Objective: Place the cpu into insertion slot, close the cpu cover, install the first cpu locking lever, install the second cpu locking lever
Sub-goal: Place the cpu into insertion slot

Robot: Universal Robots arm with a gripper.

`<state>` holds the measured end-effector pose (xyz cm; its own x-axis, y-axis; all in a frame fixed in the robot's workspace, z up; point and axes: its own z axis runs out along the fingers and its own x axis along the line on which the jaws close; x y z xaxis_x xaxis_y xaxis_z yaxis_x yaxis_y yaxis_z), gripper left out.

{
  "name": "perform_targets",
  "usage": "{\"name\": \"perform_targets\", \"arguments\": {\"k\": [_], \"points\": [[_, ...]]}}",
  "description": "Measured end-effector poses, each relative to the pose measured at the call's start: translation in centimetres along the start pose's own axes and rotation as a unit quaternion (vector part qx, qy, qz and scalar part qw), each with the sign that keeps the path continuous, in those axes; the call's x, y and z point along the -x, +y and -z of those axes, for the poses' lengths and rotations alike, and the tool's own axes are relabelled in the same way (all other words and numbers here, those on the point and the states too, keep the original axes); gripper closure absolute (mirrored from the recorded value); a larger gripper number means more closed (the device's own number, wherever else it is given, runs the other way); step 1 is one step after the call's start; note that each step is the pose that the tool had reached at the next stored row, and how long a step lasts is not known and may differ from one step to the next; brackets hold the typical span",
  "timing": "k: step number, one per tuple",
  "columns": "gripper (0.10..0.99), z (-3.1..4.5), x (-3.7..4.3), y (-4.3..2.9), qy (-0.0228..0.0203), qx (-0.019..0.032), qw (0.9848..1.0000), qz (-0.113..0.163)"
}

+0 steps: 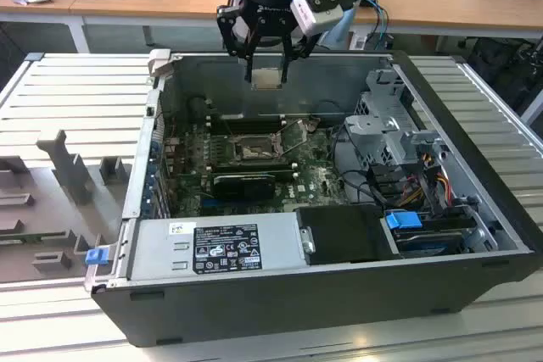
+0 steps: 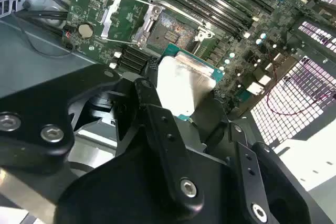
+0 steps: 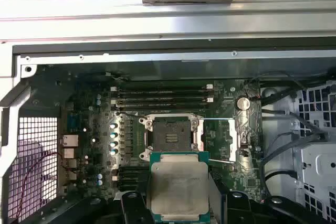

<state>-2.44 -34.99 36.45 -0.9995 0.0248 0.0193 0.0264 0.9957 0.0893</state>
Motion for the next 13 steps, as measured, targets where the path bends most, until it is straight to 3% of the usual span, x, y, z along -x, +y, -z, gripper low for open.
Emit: {"name": "perform_targets", "arguments": {"k": [4, 13], "points": [[0.561, -0.02, -0.01, 0.00, -0.0025, 0.0005, 0.9996, -0.027], [0.561, -0.05, -0.01, 0.00, -0.0046, 0.0010, 0.9987, -0.051]]}}
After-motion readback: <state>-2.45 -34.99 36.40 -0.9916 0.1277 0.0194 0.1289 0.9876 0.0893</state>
